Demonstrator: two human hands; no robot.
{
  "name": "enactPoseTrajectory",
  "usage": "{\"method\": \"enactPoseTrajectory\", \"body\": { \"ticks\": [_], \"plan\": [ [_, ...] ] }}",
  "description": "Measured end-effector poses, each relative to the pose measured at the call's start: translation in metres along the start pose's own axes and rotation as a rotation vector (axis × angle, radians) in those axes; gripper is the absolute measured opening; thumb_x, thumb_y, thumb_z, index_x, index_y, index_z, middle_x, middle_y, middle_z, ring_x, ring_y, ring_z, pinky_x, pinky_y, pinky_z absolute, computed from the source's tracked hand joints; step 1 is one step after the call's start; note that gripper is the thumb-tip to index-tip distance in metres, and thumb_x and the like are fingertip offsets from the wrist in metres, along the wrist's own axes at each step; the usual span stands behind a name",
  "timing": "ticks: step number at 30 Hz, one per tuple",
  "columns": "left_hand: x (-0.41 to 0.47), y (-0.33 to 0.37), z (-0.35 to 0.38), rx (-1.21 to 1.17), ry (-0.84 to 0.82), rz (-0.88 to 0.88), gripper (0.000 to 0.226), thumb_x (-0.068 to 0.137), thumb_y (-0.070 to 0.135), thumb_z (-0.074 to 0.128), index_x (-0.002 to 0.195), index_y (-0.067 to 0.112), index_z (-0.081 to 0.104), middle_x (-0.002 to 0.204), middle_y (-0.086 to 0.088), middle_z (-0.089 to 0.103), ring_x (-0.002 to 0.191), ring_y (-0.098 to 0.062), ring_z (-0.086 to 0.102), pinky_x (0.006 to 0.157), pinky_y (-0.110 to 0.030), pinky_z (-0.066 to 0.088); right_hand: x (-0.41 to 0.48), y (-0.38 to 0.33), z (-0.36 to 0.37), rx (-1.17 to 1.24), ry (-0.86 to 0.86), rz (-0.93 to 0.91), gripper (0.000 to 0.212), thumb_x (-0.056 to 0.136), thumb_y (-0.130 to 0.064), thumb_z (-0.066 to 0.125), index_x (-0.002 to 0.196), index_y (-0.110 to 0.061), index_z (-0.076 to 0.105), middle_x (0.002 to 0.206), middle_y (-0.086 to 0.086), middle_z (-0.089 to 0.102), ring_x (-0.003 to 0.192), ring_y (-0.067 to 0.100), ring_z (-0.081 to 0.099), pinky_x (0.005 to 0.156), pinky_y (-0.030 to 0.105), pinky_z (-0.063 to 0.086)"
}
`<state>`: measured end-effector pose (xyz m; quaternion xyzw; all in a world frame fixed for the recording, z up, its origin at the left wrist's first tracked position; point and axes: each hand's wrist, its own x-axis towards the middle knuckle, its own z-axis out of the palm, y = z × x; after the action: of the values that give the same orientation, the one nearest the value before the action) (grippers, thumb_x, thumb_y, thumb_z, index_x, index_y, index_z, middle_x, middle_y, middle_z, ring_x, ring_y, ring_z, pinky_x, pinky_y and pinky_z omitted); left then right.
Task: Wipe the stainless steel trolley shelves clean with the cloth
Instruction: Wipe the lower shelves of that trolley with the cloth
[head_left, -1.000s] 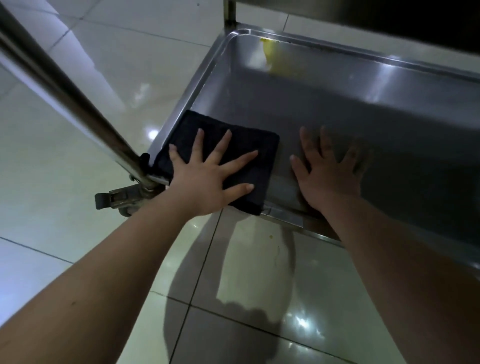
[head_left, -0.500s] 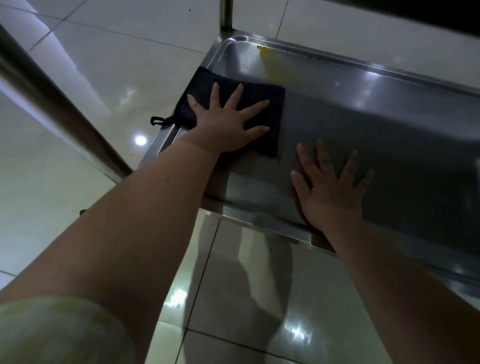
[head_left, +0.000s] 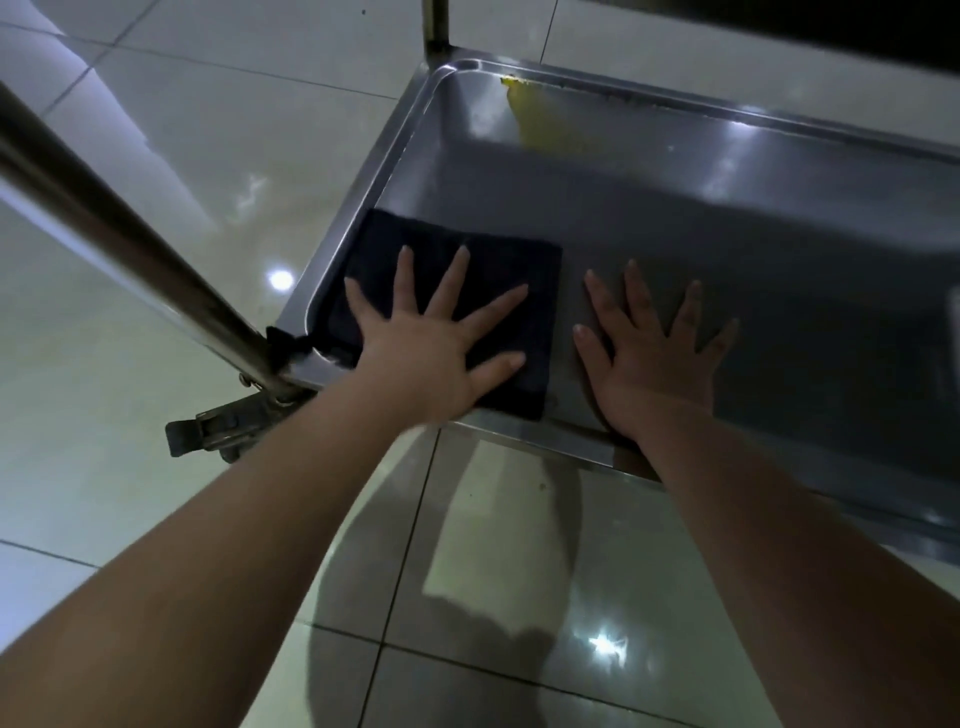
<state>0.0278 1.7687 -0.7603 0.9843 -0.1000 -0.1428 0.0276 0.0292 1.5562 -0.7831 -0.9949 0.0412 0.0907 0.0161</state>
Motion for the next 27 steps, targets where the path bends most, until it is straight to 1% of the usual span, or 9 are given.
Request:
{"method": "enactPoseTrajectory", "body": {
  "ticks": [3, 6, 8, 10, 11, 14, 20, 24, 27],
  "plan": [
    [-0.028, 0.006, 0.008, 0.02, -0.022, -0.002, 0.066, 0.074, 0.084, 0.003, 0.134, 0.069, -0.023, 0.16, 0.009, -0.027, 0.143, -0.042, -0.027, 0.104, -0.079, -0.008, -0.001, 0.001, -0.002, 0.019, -0.006, -0.007, 0.055, 0.097, -0.063, 0.009, 0.147, -0.056, -0.01, 0.16, -0.019, -0.019, 0.146, 0.04, -0.021, 0.109, 0.071, -0.012],
    [-0.024, 0.01, 0.003, 0.0, -0.077, -0.037, 0.066, 0.074, 0.086, 0.006, 0.131, 0.071, -0.024, 0.159, 0.011, -0.028, 0.143, -0.041, -0.028, 0.104, -0.079, -0.008, 0.001, 0.005, -0.008, 0.037, -0.048, -0.084, 0.053, 0.099, -0.06, 0.009, 0.148, -0.055, -0.01, 0.161, -0.017, -0.019, 0.146, 0.041, -0.02, 0.11, 0.07, -0.012],
    [-0.022, 0.011, 0.002, 0.006, -0.094, -0.052, 0.066, 0.075, 0.086, 0.008, 0.13, 0.071, -0.025, 0.159, 0.011, -0.029, 0.143, -0.04, -0.028, 0.104, -0.079, -0.007, 0.001, 0.027, -0.013, 0.011, -0.034, -0.136, 0.053, 0.1, -0.059, 0.013, 0.149, -0.055, -0.007, 0.162, -0.017, -0.014, 0.148, 0.039, -0.012, 0.112, 0.068, -0.009],
    [-0.025, 0.015, 0.003, 0.006, -0.095, -0.067, 0.066, 0.075, 0.086, 0.008, 0.129, 0.071, -0.026, 0.159, 0.01, -0.029, 0.143, -0.041, -0.028, 0.104, -0.079, -0.007, -0.002, 0.067, -0.015, 0.005, 0.015, -0.042, 0.056, 0.097, -0.064, 0.018, 0.149, -0.055, -0.003, 0.163, -0.017, -0.002, 0.148, 0.042, -0.003, 0.114, 0.066, -0.004],
    [-0.028, 0.019, 0.004, 0.001, -0.091, -0.073, 0.066, 0.075, 0.086, 0.007, 0.13, 0.071, -0.027, 0.159, 0.009, -0.029, 0.143, -0.042, -0.027, 0.104, -0.079, -0.007, -0.005, 0.089, -0.014, 0.01, 0.018, 0.044, 0.058, 0.095, -0.068, 0.017, 0.148, -0.056, -0.003, 0.163, -0.017, 0.0, 0.147, 0.044, -0.003, 0.114, 0.067, -0.005],
    [-0.029, 0.049, 0.007, 0.015, -0.071, -0.032, 0.069, 0.073, 0.085, 0.005, 0.133, 0.068, -0.025, 0.159, 0.006, -0.029, 0.142, -0.046, -0.028, 0.102, -0.079, -0.008, -0.014, 0.125, -0.007, -0.002, -0.008, 0.159, 0.063, 0.089, -0.076, 0.011, 0.146, -0.059, -0.008, 0.163, -0.017, -0.006, 0.147, 0.045, -0.009, 0.112, 0.069, -0.008],
    [0.046, 0.117, 0.0, 0.014, -0.036, 0.064, 0.067, 0.083, 0.084, 0.01, 0.14, 0.064, -0.02, 0.159, 0.004, -0.03, 0.14, -0.048, -0.03, 0.099, -0.081, -0.01, -0.009, 0.121, -0.003, -0.007, 0.034, 0.139, 0.064, 0.089, -0.075, 0.01, 0.148, -0.056, -0.007, 0.163, -0.018, -0.008, 0.147, 0.043, -0.012, 0.11, 0.072, -0.006],
    [0.104, 0.141, -0.01, 0.007, 0.034, 0.065, 0.07, 0.083, 0.085, 0.013, 0.145, 0.061, -0.01, 0.163, 0.002, -0.02, 0.141, -0.051, -0.024, 0.098, -0.083, -0.01, -0.007, 0.121, -0.001, -0.022, 0.05, 0.146, 0.064, 0.09, -0.073, 0.008, 0.149, -0.054, -0.006, 0.163, -0.017, -0.008, 0.147, 0.043, -0.014, 0.107, 0.074, -0.01],
    [0.131, 0.155, -0.022, -0.011, 0.004, 0.041, 0.071, 0.083, 0.085, 0.015, 0.145, 0.061, -0.009, 0.163, 0.003, -0.021, 0.142, -0.049, -0.024, 0.099, -0.083, -0.009, -0.006, 0.122, 0.001, -0.008, 0.061, 0.147, 0.063, 0.09, -0.072, 0.008, 0.15, -0.053, -0.004, 0.163, -0.016, -0.007, 0.147, 0.042, -0.015, 0.108, 0.073, -0.01]
  ]
}}
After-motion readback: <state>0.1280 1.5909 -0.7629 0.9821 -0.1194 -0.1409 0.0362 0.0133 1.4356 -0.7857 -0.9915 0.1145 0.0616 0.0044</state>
